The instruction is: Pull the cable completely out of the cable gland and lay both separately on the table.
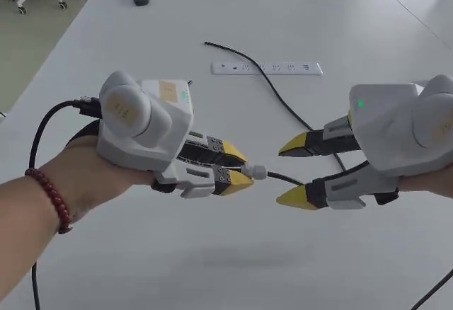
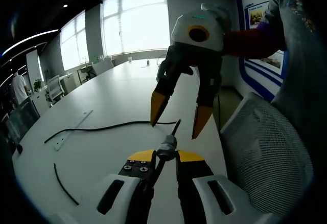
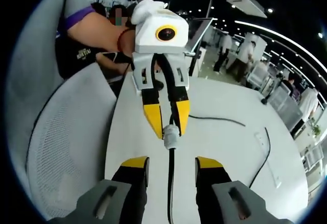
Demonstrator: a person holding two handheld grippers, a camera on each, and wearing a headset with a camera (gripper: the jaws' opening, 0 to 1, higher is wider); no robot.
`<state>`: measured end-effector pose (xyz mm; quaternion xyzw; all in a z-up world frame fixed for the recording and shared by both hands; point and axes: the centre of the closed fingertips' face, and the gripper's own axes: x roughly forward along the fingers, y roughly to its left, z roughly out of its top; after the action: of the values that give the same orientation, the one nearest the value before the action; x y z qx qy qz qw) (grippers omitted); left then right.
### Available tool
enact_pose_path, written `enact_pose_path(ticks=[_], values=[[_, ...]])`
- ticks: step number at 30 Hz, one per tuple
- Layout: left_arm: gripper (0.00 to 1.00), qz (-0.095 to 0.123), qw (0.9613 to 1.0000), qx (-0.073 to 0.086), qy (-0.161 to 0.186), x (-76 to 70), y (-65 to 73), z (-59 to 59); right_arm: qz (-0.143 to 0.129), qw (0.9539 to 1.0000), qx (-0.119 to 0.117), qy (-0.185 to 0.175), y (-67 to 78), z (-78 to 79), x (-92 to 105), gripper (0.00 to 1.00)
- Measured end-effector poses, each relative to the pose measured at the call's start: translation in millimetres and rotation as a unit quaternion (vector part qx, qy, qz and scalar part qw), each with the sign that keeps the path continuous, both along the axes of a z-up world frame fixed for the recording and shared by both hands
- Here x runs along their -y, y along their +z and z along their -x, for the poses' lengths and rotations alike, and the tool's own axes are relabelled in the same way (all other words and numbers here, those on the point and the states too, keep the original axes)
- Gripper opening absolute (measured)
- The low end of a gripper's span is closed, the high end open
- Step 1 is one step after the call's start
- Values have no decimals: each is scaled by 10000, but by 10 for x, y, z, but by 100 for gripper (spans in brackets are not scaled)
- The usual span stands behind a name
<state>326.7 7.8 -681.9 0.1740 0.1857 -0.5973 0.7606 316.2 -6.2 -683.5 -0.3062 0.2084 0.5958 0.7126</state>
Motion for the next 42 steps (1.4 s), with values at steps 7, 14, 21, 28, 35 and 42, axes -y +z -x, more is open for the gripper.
enact_pose_path(ticks=[7, 14, 21, 28, 35, 42], values=[[16, 11, 10000, -4, -27, 19, 3, 30, 169, 9997, 52, 167, -45, 37, -56, 14], [16, 9, 10000, -2, -25, 11, 2, 30, 150, 9996, 108, 190, 5, 19, -77, 8], [16, 17, 10000, 1, -29, 24, 1, 30, 234, 9994, 113, 219, -14, 4, -61, 2], [16, 10, 10000, 19, -74, 21, -5, 43, 285, 9992, 118, 244, -33, 25, -62, 0], [16, 12, 10000, 63, -73, -3, -5, 38, 385, 9990, 97, 206, -83, -2, 24, 0], [16, 18, 9999, 95, -53, -57, 12, 15, 638, 9980, 35, 26, -233, -66, 256, 0]])
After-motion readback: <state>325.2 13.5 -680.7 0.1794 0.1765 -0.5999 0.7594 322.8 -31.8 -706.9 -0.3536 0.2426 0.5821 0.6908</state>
